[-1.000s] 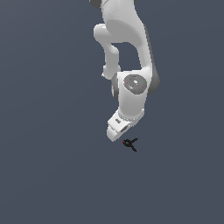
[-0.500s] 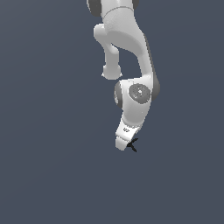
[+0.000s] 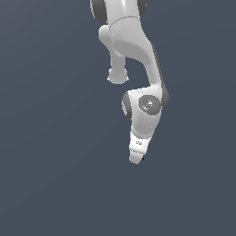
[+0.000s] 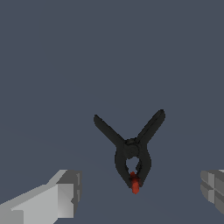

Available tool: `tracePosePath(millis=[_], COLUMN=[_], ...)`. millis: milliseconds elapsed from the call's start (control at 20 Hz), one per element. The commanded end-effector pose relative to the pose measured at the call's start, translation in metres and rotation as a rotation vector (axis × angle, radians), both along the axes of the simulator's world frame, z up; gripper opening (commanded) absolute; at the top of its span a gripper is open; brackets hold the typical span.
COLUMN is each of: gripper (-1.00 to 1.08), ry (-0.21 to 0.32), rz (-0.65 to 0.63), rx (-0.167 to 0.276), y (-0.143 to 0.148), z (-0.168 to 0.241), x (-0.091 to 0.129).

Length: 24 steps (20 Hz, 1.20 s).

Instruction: Pick up the object and move it to a goal position.

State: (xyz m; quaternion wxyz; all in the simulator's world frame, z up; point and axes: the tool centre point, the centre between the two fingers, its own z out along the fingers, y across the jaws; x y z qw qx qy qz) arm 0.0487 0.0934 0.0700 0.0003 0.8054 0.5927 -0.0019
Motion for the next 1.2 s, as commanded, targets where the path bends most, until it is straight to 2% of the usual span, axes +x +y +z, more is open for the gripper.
tracePosePath(millis=[0,550,1150], gripper=[1.00,1.00,1.00], ry=[-0.001,-0.002,-0.002], rz=[0.037,0.071,0.076], rx=[0.001,0.003,0.002], y=[0.002,0.004,0.004], z=[-0.003,-0.010,-0.056], x=[0.001,0.002,0.002])
